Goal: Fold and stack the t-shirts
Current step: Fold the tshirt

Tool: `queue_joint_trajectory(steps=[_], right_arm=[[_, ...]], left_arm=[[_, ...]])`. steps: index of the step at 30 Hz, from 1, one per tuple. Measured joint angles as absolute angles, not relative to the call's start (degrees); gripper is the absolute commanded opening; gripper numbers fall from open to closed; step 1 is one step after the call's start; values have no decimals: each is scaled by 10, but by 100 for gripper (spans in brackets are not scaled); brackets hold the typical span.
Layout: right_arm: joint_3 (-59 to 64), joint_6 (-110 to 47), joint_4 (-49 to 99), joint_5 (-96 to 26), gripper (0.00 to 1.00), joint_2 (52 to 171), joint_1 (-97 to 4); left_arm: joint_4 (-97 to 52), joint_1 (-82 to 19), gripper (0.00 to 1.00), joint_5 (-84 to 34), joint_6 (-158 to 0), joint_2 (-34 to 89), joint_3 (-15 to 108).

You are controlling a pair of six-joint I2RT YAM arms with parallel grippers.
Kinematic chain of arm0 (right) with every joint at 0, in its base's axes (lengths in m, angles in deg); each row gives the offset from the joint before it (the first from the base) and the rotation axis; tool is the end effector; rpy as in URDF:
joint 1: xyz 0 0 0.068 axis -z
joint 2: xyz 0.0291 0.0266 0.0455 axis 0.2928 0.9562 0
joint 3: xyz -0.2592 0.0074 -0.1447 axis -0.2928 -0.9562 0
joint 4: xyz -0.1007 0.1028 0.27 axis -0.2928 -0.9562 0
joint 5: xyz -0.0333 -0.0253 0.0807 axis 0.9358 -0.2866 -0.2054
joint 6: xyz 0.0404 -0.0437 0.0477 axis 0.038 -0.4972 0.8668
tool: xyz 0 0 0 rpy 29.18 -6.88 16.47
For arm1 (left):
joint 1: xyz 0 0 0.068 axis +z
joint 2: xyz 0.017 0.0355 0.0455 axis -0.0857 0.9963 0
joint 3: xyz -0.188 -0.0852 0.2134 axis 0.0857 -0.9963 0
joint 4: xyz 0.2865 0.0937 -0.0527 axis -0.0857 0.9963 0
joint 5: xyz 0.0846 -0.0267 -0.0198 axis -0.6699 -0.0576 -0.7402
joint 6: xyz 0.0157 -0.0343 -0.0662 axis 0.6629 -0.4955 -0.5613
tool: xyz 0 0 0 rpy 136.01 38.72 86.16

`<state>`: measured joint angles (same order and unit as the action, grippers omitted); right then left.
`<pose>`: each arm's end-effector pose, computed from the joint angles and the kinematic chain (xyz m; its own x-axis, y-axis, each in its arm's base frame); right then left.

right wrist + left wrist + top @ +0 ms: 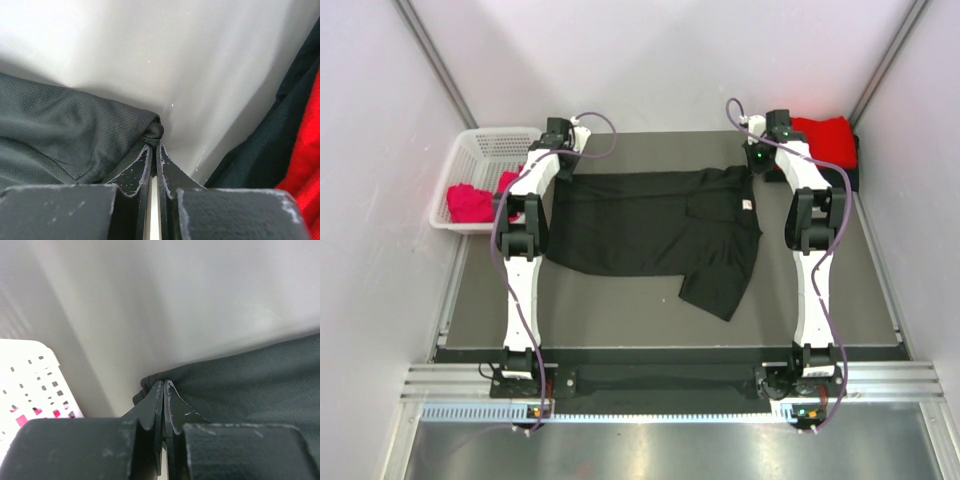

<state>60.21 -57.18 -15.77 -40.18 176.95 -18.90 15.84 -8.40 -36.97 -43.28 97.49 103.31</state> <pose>0.6390 0.0350 0.1513 -0.7168 -0.3409 -0.6083 -0.4135 0.9102 -0.0227 0.6380 -0.0347 0.1465 -0.7108 0.4530 -0.5381 0.3442 0.8911 0.2956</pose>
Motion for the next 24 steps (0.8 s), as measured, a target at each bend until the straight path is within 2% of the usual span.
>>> queue_joint_trajectory(steps=[8, 11, 12, 13, 14, 17, 20, 24], right_arm=[[610, -570, -143, -388, 3, 1777, -192], [610, -569, -138, -382, 16, 1777, -194], [610, -569, -137, -379, 30, 1777, -195], [610, -570, -135, -375, 34, 1777, -196], [609, -571, -132, -372, 36, 1777, -196], [593, -578, -126, -368, 43, 1765, -196], [502, -586, -109, -371, 49, 1704, -196], [351, -614, -64, -381, 51, 1570, -196]], left_arm=[[142, -84, 4, -396, -433, 982, 1040], [139, -83, 6, -399, -433, 992, 1056], [138, -83, 8, -398, -433, 995, 1062], [137, -83, 9, -396, -434, 998, 1068], [136, -82, 14, -390, -436, 1000, 1073], [133, -83, 19, -372, -452, 997, 1083], [129, -86, 21, -359, -468, 971, 1079], [92, -91, 23, -338, -480, 839, 965]])
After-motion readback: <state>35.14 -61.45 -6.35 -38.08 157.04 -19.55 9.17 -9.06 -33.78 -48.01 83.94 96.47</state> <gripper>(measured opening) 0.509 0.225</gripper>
